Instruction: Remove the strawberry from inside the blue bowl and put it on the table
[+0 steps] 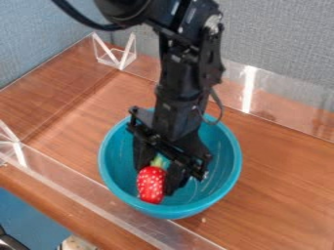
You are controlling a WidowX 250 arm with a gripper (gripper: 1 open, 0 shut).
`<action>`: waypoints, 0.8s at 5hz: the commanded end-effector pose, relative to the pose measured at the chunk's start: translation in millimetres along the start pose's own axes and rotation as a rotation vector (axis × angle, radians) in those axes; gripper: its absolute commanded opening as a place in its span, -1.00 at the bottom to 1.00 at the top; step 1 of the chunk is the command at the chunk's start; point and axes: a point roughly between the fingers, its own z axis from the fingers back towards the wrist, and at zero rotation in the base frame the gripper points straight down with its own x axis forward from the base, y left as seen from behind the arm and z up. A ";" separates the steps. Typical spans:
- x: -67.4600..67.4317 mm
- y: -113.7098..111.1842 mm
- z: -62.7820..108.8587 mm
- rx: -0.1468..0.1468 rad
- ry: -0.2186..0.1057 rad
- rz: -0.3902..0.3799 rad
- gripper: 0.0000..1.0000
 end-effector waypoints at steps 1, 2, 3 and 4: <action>7.7 2.6 17.0 0.007 -0.060 0.037 -1.00; 9.7 4.8 18.6 0.009 -0.062 0.071 -1.00; 11.3 3.8 18.2 0.016 -0.071 0.038 -1.00; 12.8 2.2 18.0 0.022 -0.079 0.005 -1.00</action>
